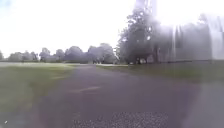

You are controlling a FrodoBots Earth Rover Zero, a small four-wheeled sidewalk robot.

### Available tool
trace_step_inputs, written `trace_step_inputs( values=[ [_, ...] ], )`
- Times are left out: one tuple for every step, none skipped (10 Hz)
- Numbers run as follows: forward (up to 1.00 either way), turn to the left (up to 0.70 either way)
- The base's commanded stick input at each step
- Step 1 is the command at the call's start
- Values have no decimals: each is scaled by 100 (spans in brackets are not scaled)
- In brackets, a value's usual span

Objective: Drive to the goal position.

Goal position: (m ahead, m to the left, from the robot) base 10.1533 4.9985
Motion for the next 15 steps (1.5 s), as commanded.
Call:
trace_step_inputs(
  values=[
    [70,0],
    [70,0],
    [70,0],
    [70,0],
    [70,0],
    [70,0],
    [70,0],
    [70,0],
    [70,0],
    [70,0],
    [70,0],
    [70,0],
    [70,0],
    [70,0],
    [70,0]
  ],
)
